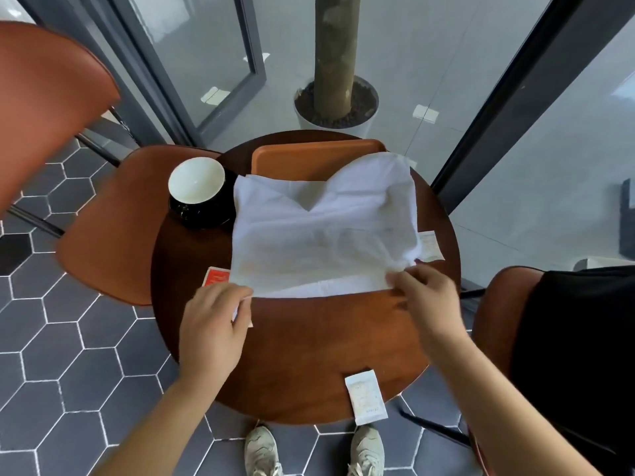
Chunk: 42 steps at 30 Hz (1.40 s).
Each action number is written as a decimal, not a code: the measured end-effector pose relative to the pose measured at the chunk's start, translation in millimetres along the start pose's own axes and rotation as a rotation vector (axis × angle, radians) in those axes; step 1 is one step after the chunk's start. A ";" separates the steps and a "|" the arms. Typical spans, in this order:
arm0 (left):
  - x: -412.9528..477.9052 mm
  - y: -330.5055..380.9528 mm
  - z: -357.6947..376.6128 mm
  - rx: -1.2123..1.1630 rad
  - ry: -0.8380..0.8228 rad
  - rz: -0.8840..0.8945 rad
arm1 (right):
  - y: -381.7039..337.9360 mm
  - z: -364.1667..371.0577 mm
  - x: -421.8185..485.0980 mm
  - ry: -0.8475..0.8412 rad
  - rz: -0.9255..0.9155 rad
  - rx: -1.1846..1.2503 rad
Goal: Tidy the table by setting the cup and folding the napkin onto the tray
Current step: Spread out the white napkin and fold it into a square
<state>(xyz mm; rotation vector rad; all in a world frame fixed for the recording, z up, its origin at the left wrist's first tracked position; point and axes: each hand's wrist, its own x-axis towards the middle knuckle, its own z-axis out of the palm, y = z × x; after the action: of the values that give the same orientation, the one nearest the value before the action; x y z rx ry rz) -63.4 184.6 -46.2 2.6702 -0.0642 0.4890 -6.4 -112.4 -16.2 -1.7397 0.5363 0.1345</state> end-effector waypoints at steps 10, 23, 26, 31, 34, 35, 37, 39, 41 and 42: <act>-28.5 -6.2 -0.4 0.051 -0.032 0.043 | 54.3 -46.9 -19.1 0.023 0.402 0.103; -72.6 -29.9 2.8 0.165 -0.234 -0.077 | 44.4 -36.3 22.3 0.102 0.086 -0.387; -73.2 -31.1 -3.1 0.153 -0.134 -0.084 | 26.8 -50.3 12.2 0.165 -0.055 -0.040; -68.4 -31.7 -16.7 0.135 0.006 0.050 | 15.6 -87.0 -16.0 0.252 -0.198 0.138; -67.1 -29.2 -19.3 0.110 -0.024 0.037 | 30.8 -99.8 -21.5 0.277 -0.105 0.195; -65.5 -26.9 -20.9 0.097 -0.033 0.009 | 34.1 -102.3 -20.6 0.286 -0.089 0.210; -62.2 -25.4 -23.8 0.068 -0.062 -0.011 | 37.0 -103.2 -18.7 0.262 -0.073 0.209; -60.5 -27.2 -26.6 0.039 -0.105 -0.025 | 37.5 -101.6 -16.9 0.201 -0.073 0.209; -57.6 -31.1 -30.1 0.022 -0.140 -0.043 | 37.6 -102.6 -14.8 0.127 -0.089 0.188; -56.6 -33.7 -31.3 0.017 -0.153 -0.056 | 37.1 -104.2 -13.8 0.103 -0.104 0.161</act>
<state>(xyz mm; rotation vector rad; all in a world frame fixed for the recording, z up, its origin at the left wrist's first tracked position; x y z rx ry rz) -122.7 226.5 -52.7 2.7139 -0.0302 0.2683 -54.8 -212.8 -18.7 -1.6192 0.5160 -0.0705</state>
